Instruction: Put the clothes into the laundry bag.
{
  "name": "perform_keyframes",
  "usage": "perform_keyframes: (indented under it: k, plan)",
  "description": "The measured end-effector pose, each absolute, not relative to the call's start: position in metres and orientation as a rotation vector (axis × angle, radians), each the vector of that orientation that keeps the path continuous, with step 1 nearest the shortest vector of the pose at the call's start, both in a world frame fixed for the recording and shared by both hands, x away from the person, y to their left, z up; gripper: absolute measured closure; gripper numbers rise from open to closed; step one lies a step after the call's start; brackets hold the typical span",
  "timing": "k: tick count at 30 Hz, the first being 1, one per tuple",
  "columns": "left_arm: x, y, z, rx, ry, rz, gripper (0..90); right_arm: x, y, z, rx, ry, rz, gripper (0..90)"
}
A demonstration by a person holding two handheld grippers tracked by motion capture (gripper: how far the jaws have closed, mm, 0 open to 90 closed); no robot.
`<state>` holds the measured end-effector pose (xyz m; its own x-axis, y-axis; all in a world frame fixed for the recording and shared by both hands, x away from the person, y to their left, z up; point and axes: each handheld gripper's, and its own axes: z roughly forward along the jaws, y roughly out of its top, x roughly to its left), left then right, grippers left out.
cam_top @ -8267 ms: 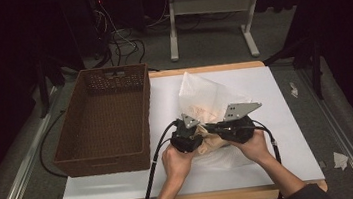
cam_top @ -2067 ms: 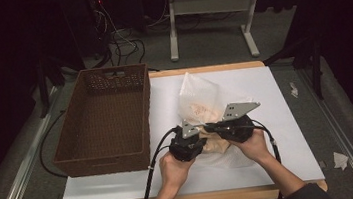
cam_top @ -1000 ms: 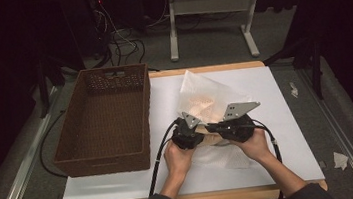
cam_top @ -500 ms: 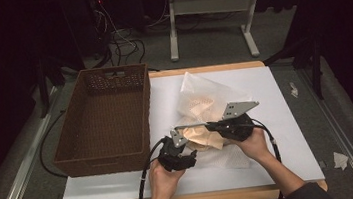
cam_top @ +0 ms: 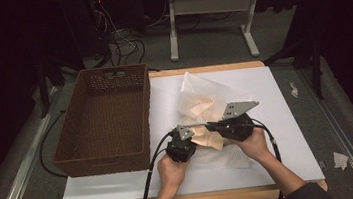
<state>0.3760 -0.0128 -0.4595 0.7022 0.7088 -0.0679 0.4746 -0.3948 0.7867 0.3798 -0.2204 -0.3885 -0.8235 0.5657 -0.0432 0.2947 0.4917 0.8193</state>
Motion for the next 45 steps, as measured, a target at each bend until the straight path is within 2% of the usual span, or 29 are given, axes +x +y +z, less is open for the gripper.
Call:
perform_keyframes:
  k: [4, 10, 16, 19, 23, 27, 32, 38, 45]
  plan:
    - [0.368, -0.011, -0.442, 1.999, 0.832, 0.385, 85.9, 0.38, -0.221, -0.387, 0.721, 2.433, 1.255, 89.9]
    - [0.383, -0.032, -0.428, 1.939, 0.83, 0.421, 86.0, 0.377, -0.222, -0.382, 0.72, 2.422, 1.314, 89.9]
    - [0.415, -0.054, -0.452, 1.942, 0.942, 0.511, 85.8, 0.372, -0.222, -0.377, 0.685, 2.444, 1.305, 90.0]
    - [0.43, -0.051, -0.465, 1.964, 1.005, 0.498, 85.1, 0.372, -0.223, -0.381, 0.696, 2.456, 1.29, 90.0]
    - [0.423, -0.044, -0.457, 1.987, 0.987, 0.47, 75.6, 0.376, -0.225, -0.388, 0.726, 2.459, 1.265, 90.0]
    - [0.406, -0.036, -0.449, 2.007, 0.963, 0.442, 57.0, 0.378, -0.224, -0.388, 0.734, 2.445, 1.263, 90.0]
    - [0.387, -0.022, -0.439, 2.019, 0.95, 0.442, 46.6, 0.379, -0.224, -0.387, 0.726, 2.429, 1.261, 89.9]
    - [0.375, -0.006, -0.438, 2.059, 0.977, 0.452, 44.6, 0.379, -0.226, -0.387, 0.737, 2.419, 1.271, 89.9]
    - [0.39, -0.01, -0.458, 2.112, 1.052, 0.405, 45.2, 0.379, -0.226, -0.387, 0.74, 2.419, 1.261, 89.9]
